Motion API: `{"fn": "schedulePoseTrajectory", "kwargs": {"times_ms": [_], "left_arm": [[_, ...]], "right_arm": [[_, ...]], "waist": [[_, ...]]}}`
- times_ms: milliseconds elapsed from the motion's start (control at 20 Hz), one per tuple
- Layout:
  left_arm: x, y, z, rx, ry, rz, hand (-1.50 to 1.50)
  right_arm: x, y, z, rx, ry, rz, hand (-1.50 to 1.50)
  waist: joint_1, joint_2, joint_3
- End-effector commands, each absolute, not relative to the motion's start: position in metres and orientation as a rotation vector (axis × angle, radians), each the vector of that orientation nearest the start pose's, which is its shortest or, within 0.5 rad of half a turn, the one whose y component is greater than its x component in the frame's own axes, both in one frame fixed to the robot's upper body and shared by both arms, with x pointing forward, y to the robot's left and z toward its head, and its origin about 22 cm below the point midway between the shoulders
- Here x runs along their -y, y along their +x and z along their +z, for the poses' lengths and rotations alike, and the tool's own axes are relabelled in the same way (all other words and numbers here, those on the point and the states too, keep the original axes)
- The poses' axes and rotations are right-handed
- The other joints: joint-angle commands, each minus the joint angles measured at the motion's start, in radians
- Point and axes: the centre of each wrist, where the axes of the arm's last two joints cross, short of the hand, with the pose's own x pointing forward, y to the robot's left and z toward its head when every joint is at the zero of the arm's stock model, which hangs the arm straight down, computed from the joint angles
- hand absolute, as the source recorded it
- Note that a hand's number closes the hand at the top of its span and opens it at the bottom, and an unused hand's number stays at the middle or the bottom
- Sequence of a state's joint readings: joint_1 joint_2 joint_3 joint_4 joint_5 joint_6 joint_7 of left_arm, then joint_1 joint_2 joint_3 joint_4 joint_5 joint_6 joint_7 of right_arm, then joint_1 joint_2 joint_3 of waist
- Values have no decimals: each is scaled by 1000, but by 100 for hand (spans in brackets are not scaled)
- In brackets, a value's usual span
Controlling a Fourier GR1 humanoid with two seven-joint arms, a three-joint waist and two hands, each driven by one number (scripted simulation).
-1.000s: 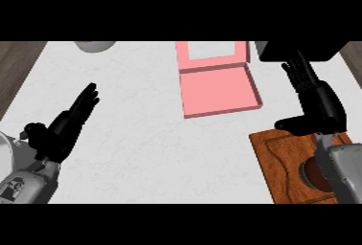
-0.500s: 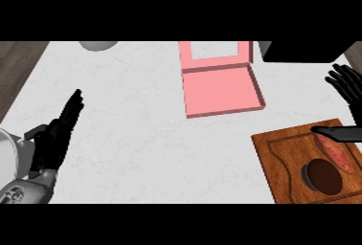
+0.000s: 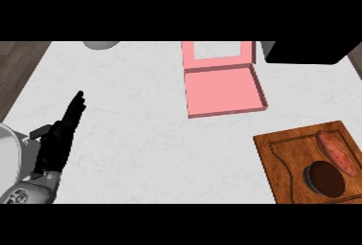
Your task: Pick the sweet potato from the cutting board and place it in the cardboard box
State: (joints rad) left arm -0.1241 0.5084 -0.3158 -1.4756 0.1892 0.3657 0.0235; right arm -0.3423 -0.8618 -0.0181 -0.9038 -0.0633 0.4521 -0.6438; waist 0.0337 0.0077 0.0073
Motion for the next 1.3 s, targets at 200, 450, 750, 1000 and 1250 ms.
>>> {"fn": "schedulePoseTrajectory", "kwargs": {"times_ms": [200, 450, 750, 1000, 1250], "left_arm": [[-272, 250, 11, 1467, 334, -226, 0], [-296, 247, 8, 1449, 356, -217, 0], [-305, 231, 9, 1448, 382, -211, 0], [-269, 238, 5, 1459, 389, -213, 0], [-287, 243, 3, 1450, 378, -202, 0]], "right_arm": [[490, 288, 136, 1274, -244, 1312, -150], [467, 303, 127, 1151, -230, 1444, -150], [452, 305, 101, 1104, -269, 1477, -150], [444, 306, 93, 1081, -307, 1465, -150], [455, 304, 74, 1033, -337, 1481, -150]], "waist": [[4, -3, -7], [-4, -4, -8], [-21, -9, -8], [-30, -9, -7], [-27, -6, -7]]}}
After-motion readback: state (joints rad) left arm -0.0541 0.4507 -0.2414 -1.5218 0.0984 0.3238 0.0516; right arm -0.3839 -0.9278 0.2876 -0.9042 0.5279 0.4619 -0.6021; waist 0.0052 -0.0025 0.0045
